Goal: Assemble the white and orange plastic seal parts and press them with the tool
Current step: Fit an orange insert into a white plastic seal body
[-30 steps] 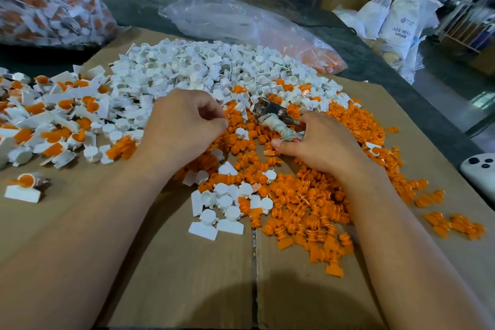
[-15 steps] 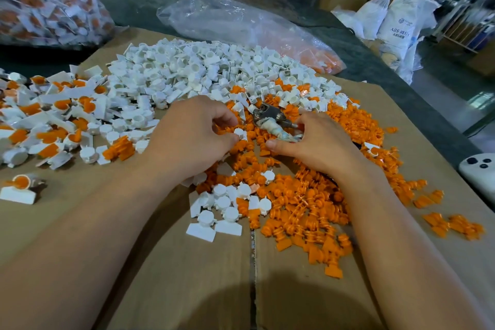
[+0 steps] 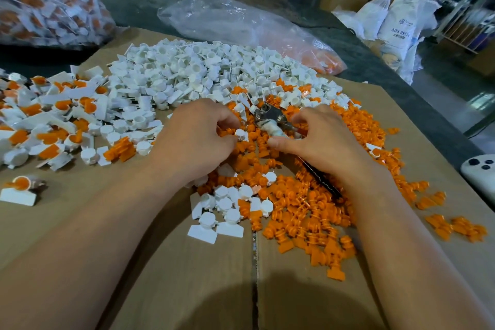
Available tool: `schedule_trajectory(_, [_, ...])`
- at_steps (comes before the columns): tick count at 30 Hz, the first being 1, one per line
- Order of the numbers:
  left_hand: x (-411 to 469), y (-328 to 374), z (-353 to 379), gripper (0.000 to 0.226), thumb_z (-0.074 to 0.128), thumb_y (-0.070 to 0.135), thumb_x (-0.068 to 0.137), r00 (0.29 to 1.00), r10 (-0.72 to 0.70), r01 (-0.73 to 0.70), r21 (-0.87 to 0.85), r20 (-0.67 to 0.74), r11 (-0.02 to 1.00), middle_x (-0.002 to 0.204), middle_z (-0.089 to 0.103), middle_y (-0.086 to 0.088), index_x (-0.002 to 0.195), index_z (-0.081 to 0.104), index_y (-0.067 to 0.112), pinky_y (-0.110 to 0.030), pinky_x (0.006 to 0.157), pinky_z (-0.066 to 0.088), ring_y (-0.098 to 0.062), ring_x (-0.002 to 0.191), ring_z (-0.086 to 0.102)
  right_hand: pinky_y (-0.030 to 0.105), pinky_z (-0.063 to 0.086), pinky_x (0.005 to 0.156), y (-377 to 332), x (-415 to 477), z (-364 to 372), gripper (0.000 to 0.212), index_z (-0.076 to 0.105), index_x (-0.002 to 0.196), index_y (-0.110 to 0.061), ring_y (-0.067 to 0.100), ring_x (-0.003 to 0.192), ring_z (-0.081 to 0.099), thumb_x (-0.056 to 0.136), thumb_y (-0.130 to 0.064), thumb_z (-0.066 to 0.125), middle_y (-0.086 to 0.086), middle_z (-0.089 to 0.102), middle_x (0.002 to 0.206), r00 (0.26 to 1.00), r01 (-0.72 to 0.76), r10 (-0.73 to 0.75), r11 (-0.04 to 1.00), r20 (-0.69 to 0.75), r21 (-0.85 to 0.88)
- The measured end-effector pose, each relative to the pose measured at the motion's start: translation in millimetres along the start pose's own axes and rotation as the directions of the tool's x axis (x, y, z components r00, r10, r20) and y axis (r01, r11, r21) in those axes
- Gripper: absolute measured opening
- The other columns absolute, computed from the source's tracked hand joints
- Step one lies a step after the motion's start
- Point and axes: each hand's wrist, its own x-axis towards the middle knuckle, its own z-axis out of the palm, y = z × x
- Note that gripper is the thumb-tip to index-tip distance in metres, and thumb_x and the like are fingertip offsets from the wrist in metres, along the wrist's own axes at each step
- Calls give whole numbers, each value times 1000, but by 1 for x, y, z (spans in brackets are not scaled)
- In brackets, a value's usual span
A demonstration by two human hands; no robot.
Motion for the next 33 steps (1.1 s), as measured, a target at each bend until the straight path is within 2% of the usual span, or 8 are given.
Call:
schedule_trajectory(3, [1,0,0,18,65,19,84,999,25,-24,46,-22,999,87,48,10,102,69,19,-20,63,30,-9,75,45,8,32,67,-9,-7,-15,28,61,91,-32,-7,82,48,71,-48,67,-17,51,91,985,171,-161,965,-68,199])
schedule_trajectory(5, [1,-1,0,18,65,19,84,998,45,-43,55,-37,998,89,49,9,101,70,19,-12,58,29,-7,78,43,2,36,56,-17,-14,-21,15,64,79,-31,-13,66,52,69,-39,71,-21,56,71,954,231,-277,923,115,307])
schedule_trajectory(8, [1,-1,1,17,65,18,84,998,46,-44,41,-49,998,84,46,11,100,71,19,0,58,28,-4,70,41,3,37,53,-23,-19,-18,21,68,88,-20,-16,58,52,69,-23,78,-17,59,71,862,239,-353,917,365,320])
schedule_trajectory(14, [1,1,1,15,65,17,84,997,53,-52,25,-47,998,78,44,15,98,71,18,4,59,28,-1,66,44,5,41,57,-22,-19,-18,27,61,86,-31,-12,60,53,70,-18,78,-15,58,77,831,239,-371,911,414,336])
schedule_trajectory(18, [0,1,0,14,65,17,84,998,48,-48,0,-31,999,81,50,12,97,71,19,1,60,30,-1,65,47,10,44,61,-24,-19,-16,20,61,94,-28,-3,68,56,79,-17,70,-16,58,79,864,232,-348,917,363,325])
schedule_trajectory(25, [-2,6,-3,18,71,14,79,999,0,14,-284,50,959,79,58,23,81,65,31,1,56,39,16,62,55,5,40,64,-22,-15,-18,28,59,79,-36,-8,71,53,87,-9,59,-21,57,79,974,183,-223,868,32,461])
schedule_trajectory(28, [-4,8,-1,27,75,13,76,994,11,23,-300,109,954,81,59,19,78,60,36,-1,53,42,12,73,57,4,38,62,-23,-13,-13,22,61,82,-32,-6,72,52,87,-11,59,-21,56,79,979,164,-199,892,41,420])
schedule_trajectory(33, [-3,7,-3,21,73,13,78,998,-19,36,-329,55,944,79,60,20,80,64,32,-2,53,42,13,55,55,6,40,62,-22,-14,-13,23,66,100,-23,-1,71,55,79,-17,70,-19,57,79,966,176,-232,914,115,365])
